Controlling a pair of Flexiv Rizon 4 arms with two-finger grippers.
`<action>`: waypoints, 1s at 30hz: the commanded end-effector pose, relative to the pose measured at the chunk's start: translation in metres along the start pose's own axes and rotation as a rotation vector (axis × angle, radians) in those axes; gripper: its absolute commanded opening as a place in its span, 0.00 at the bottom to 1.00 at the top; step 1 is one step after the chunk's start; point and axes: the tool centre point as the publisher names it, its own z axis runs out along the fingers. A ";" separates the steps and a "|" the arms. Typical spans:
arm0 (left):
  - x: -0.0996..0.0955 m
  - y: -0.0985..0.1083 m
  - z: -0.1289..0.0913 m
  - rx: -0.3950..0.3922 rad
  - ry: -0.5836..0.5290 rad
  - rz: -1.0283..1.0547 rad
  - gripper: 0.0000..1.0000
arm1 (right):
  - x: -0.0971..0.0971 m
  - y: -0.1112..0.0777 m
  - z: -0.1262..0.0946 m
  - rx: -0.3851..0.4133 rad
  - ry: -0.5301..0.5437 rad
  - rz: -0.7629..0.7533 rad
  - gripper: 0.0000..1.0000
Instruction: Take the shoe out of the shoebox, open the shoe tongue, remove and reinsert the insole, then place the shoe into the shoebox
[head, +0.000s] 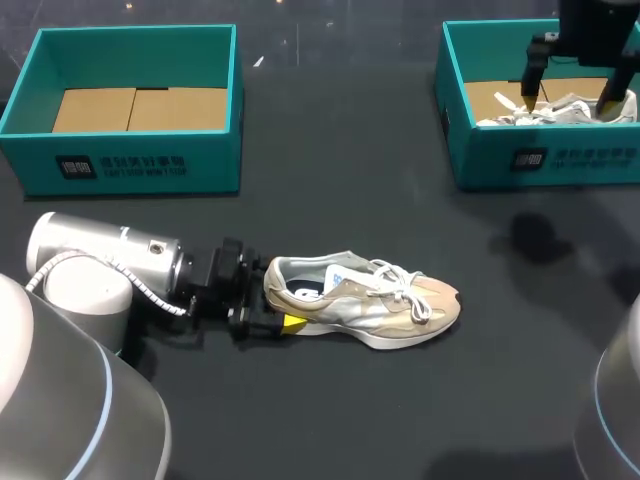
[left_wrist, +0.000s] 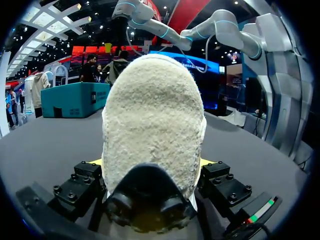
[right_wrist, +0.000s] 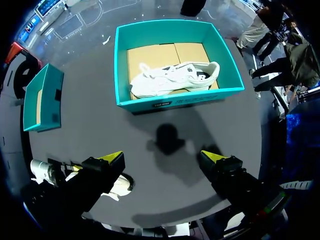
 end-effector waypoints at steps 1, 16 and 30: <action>-0.002 0.001 0.003 0.010 -0.035 0.005 0.00 | 0.014 -0.011 0.005 -0.018 -0.002 0.010 1.00; 0.004 0.000 0.007 0.006 -0.089 -0.010 0.00 | 0.039 -0.049 0.003 -0.041 0.010 0.020 1.00; 0.004 -0.001 0.007 0.009 -0.091 -0.027 0.00 | 0.118 -0.087 -0.005 -0.043 0.016 -0.009 1.00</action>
